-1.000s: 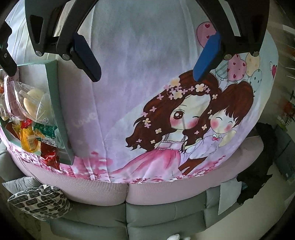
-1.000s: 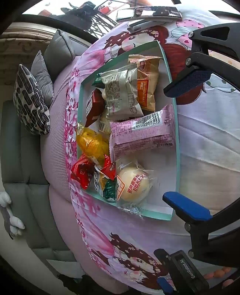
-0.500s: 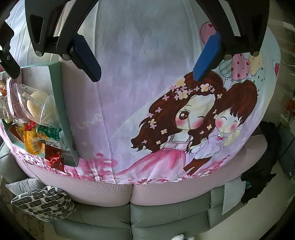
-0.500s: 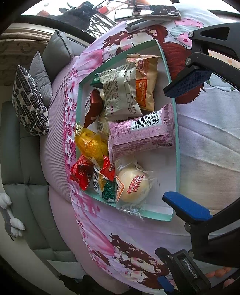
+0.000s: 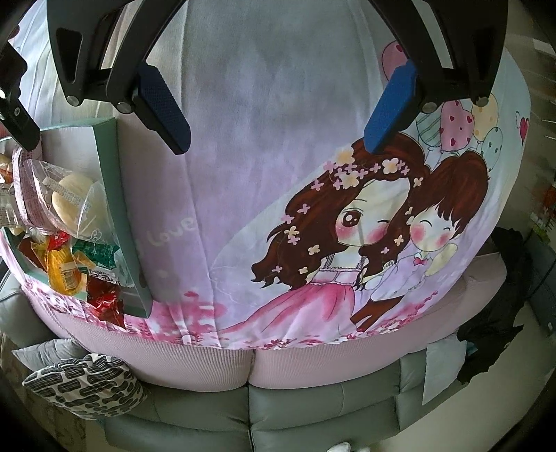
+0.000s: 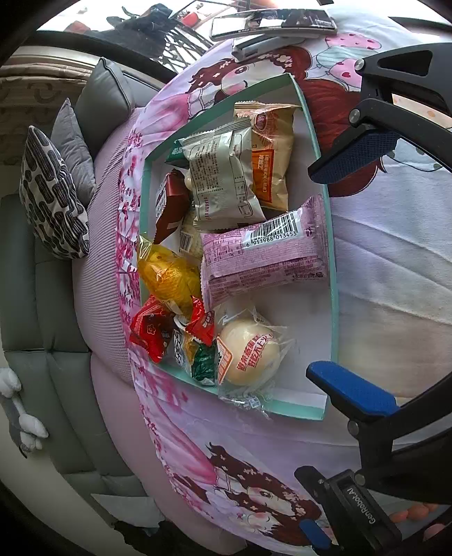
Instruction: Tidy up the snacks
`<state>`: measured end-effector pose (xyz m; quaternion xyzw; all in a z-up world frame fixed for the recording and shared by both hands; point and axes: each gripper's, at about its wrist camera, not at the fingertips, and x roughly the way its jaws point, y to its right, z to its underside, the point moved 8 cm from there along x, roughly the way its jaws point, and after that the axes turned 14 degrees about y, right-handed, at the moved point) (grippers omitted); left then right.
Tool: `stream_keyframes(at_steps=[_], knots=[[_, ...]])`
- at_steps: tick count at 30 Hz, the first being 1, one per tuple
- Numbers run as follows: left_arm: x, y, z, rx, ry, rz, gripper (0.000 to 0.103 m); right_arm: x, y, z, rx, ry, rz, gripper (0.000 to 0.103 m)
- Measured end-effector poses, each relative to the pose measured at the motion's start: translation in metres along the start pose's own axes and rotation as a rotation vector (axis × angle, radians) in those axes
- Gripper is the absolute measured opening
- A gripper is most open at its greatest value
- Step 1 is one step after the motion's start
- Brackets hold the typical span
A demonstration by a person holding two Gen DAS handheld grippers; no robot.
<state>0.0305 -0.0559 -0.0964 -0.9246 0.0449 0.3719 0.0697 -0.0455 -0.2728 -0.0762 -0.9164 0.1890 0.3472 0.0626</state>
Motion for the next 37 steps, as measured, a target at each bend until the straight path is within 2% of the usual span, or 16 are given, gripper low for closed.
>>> stream_keyframes(at_steps=[14,32,37], knots=[[0.0007,0.0036,0.0009,0.009,-0.004,0.020,0.100,0.0014,-0.0009,0.0007,-0.002,-0.004,0.000,0.103],[0.0009,0.0010,0.0007,0.009,-0.005,0.005,0.100,0.0017,-0.0008,0.0007,-0.001,-0.006,-0.001,0.103],[-0.0039,-0.0013,-0.0030,-0.005,0.022,-0.002,0.100,0.0020,-0.0007,0.0007,0.003,-0.005,0.001,0.103]])
